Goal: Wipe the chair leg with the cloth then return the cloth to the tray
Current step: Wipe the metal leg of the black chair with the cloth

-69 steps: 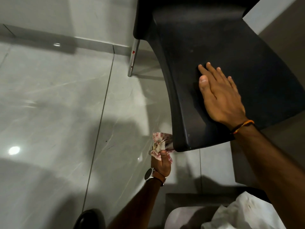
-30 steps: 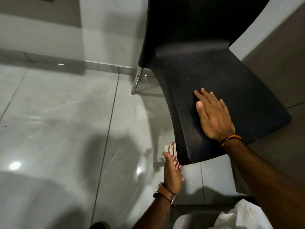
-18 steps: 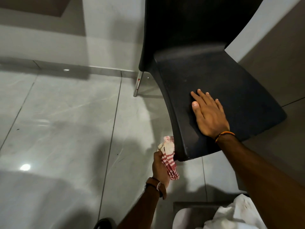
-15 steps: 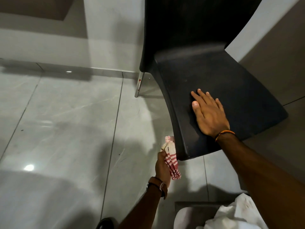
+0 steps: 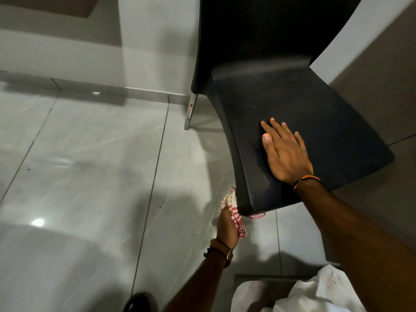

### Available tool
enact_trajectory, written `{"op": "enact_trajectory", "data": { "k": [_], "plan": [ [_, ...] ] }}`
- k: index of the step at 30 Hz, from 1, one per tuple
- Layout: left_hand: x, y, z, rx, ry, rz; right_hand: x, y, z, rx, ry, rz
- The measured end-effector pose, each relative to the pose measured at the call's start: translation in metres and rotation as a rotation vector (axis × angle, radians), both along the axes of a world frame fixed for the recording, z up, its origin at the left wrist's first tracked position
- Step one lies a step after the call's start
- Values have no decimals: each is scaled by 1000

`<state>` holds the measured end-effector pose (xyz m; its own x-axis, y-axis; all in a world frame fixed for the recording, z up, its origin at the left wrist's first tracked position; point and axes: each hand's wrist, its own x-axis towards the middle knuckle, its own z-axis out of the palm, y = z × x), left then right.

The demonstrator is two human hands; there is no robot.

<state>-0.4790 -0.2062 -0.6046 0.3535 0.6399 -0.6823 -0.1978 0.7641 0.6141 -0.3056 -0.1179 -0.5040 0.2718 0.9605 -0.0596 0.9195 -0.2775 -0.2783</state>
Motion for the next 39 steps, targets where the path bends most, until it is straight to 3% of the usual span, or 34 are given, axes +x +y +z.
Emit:
{"op": "enact_trajectory", "data": {
  "k": [13,16,19,23,27,33,39],
  "plan": [
    [0,-13,-102,139,82,-160,-3,-1,3,-8,-2,-11],
    [-2,-9,-89,110,64,-25,-2,-1,1,11,6,-16],
    [7,-20,-142,69,79,112,0,-2,-6,43,2,-12],
    [6,-21,-194,57,250,102,1,-1,-11,89,24,-10],
    [-1,-15,-228,41,290,16,1,-1,-9,111,40,-6],
    [-2,-8,-183,-106,230,-11,0,0,-4,98,41,-6],
    [2,-5,-76,-11,24,119,-2,1,0,76,6,-10]
  ]
}}
